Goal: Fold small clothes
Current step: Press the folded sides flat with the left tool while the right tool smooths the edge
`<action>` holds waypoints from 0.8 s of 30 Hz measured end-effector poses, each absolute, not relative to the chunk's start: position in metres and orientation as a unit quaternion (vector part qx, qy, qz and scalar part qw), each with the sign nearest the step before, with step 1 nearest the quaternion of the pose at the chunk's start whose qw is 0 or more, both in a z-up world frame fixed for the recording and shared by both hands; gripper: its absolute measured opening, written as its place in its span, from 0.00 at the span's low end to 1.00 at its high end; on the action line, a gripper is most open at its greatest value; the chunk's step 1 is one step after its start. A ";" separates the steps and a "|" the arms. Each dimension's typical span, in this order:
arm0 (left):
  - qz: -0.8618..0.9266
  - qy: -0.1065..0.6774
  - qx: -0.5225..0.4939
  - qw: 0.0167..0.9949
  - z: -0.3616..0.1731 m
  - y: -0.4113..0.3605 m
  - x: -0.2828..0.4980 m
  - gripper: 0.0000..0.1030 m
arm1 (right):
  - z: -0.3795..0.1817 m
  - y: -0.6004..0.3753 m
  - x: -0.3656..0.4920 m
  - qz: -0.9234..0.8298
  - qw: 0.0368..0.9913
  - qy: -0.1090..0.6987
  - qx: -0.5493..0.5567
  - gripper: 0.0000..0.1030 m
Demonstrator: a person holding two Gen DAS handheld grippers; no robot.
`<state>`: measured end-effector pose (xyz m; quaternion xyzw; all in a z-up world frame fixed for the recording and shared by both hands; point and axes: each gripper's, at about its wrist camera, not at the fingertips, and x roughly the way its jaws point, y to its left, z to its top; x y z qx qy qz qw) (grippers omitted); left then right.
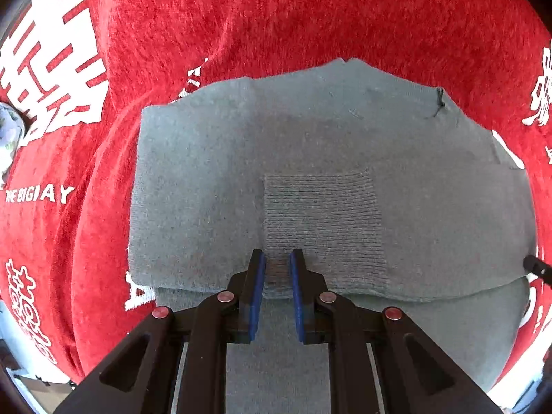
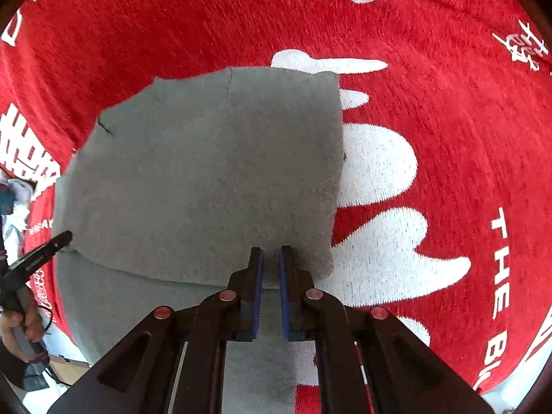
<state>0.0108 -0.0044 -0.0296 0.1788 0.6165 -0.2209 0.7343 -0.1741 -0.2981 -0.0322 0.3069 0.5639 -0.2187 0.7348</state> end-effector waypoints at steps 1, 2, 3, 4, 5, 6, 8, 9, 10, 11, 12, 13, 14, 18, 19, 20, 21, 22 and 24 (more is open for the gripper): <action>-0.224 0.619 0.177 0.732 -0.029 -0.004 0.012 0.17 | -0.030 -0.298 -0.175 -0.220 0.734 0.565 0.306 0.08; -0.227 0.621 0.175 0.730 -0.029 -0.003 0.012 0.17 | -0.028 -0.298 -0.176 -0.221 0.734 0.566 0.305 0.08; -0.229 0.622 0.173 0.729 -0.030 -0.001 0.015 0.17 | -0.027 -0.298 -0.178 -0.223 0.732 0.567 0.305 0.08; -0.229 0.623 0.172 0.728 -0.029 -0.001 0.016 0.17 | -0.024 -0.297 -0.178 -0.225 0.729 0.569 0.307 0.08; -0.226 0.623 0.174 0.729 -0.028 0.001 0.017 0.17 | -0.022 -0.297 -0.179 -0.228 0.725 0.570 0.312 0.09; -0.223 0.621 0.179 0.730 -0.028 0.002 0.020 0.17 | -0.019 -0.297 -0.182 -0.231 0.723 0.570 0.315 0.10; -0.216 0.614 0.191 0.734 -0.023 0.003 0.018 0.17 | -0.015 -0.296 -0.183 -0.236 0.718 0.571 0.321 0.12; -0.215 0.612 0.195 0.735 -0.020 0.003 0.016 0.17 | -0.013 -0.294 -0.183 -0.237 0.715 0.574 0.322 0.12; -0.216 0.612 0.198 0.735 -0.018 0.003 0.014 0.17 | -0.011 -0.293 -0.185 -0.237 0.713 0.575 0.323 0.12; -0.219 0.612 0.196 0.734 -0.014 0.004 0.011 0.17 | -0.008 -0.291 -0.185 -0.237 0.712 0.575 0.325 0.12; -0.220 0.612 0.194 0.734 -0.011 0.004 0.008 0.17 | -0.006 -0.289 -0.185 -0.237 0.712 0.574 0.327 0.12; -0.222 0.612 0.191 0.735 -0.007 0.005 0.006 0.17 | -0.004 -0.286 -0.185 -0.236 0.712 0.574 0.328 0.12; -0.224 0.611 0.188 0.736 -0.004 0.006 0.004 0.17 | -0.002 -0.283 -0.185 -0.236 0.711 0.574 0.329 0.12; -0.217 0.610 0.190 0.738 0.008 0.004 -0.013 0.17 | 0.007 -0.271 -0.180 -0.228 0.712 0.573 0.335 0.13; -0.219 0.613 0.186 0.735 0.010 0.004 -0.014 0.17 | 0.008 -0.268 -0.178 -0.226 0.713 0.573 0.335 0.13; -0.222 0.615 0.183 0.734 0.012 0.004 -0.017 0.17 | 0.009 -0.264 -0.175 -0.223 0.714 0.573 0.335 0.13; -0.224 0.615 0.183 0.734 0.013 0.003 -0.020 0.17 | 0.010 -0.261 -0.172 -0.221 0.714 0.574 0.335 0.13; -0.225 0.613 0.184 0.734 0.015 0.003 -0.022 0.17 | 0.011 -0.257 -0.170 -0.217 0.715 0.573 0.336 0.13; -0.229 0.611 0.188 0.734 0.018 0.003 -0.027 0.26 | 0.012 -0.253 -0.165 -0.211 0.716 0.573 0.340 0.14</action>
